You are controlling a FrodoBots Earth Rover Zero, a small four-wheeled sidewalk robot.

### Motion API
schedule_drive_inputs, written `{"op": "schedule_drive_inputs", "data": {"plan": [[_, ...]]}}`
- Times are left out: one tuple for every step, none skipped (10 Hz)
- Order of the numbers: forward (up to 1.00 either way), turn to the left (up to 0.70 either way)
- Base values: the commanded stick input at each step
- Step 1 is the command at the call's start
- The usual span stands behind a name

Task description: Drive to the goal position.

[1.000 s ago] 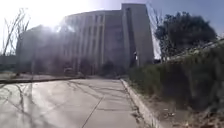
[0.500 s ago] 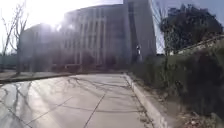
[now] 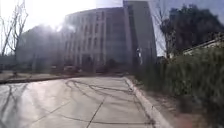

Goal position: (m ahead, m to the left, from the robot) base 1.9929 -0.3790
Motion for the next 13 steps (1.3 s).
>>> {"op": "schedule_drive_inputs", "data": {"plan": [[0.70,-0.06],[0.70,-0.08],[0.70,-0.07],[0.70,-0.06],[0.70,-0.05],[0.70,-0.04],[0.70,-0.03],[0.70,-0.02],[0.70,-0.02],[0.70,-0.01],[0.70,-0.01],[0.70,0.00],[0.70,0.00]]}}
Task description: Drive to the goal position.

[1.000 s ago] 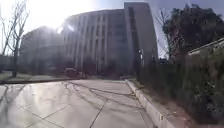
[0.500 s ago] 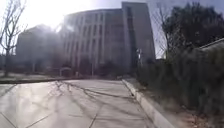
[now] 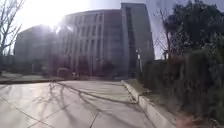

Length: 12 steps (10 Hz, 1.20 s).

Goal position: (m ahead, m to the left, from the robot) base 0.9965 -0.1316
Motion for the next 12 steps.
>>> {"op": "schedule_drive_inputs", "data": {"plan": [[0.70,-0.01],[0.70,-0.02],[0.70,-0.03],[0.70,-0.03],[0.70,-0.02],[0.70,-0.02],[0.70,-0.01],[0.70,-0.01],[0.70,0.00],[0.70,0.00],[0.70,0.00],[0.70,0.00]]}}
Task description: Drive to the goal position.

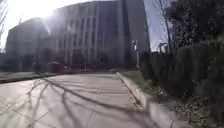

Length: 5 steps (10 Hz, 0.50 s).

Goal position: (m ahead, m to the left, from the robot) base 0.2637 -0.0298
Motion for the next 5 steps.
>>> {"op": "schedule_drive_inputs", "data": {"plan": [[0.70,0.00],[0.70,0.00],[0.70,0.00],[0.70,0.00],[0.70,0.00]]}}
